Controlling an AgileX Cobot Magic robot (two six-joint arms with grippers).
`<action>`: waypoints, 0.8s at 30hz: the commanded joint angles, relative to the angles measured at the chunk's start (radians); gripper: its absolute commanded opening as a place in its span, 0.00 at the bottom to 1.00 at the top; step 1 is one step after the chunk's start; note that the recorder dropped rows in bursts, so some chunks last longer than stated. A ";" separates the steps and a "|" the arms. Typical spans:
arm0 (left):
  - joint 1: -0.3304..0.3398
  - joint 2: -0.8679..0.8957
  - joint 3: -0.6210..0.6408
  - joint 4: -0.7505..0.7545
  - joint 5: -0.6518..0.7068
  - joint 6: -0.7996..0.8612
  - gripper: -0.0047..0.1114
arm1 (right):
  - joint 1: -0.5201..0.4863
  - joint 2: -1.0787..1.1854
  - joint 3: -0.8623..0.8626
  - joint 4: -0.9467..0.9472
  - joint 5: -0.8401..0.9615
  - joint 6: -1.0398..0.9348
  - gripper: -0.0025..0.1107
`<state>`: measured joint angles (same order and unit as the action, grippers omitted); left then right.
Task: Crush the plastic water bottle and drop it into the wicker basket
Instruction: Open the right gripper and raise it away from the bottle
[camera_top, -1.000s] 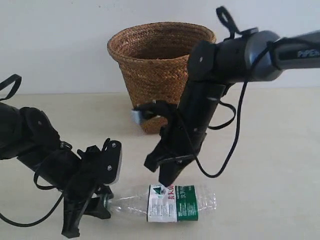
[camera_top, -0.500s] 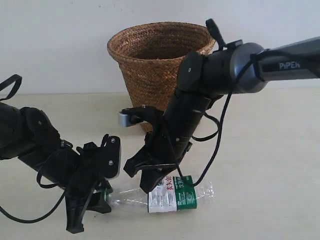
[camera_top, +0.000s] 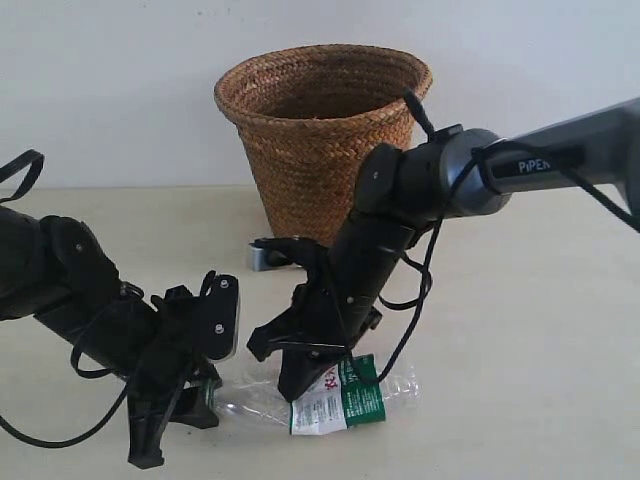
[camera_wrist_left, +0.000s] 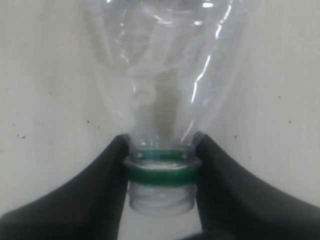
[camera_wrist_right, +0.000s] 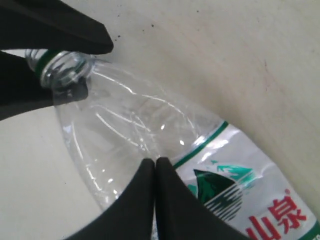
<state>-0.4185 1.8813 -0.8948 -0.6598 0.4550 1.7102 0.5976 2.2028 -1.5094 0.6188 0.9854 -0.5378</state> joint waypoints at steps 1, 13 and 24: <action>0.000 -0.009 -0.003 -0.038 0.011 -0.021 0.08 | -0.012 0.092 -0.014 -0.056 0.028 0.033 0.02; 0.000 -0.009 -0.003 -0.038 0.005 -0.021 0.08 | -0.061 0.108 -0.089 -0.106 0.155 0.080 0.02; 0.000 -0.053 -0.003 -0.038 0.031 -0.021 0.08 | -0.163 -0.389 -0.023 -0.143 0.226 0.032 0.02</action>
<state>-0.4185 1.8536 -0.8948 -0.6873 0.4632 1.7022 0.4781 1.8887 -1.5769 0.5137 1.1889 -0.4944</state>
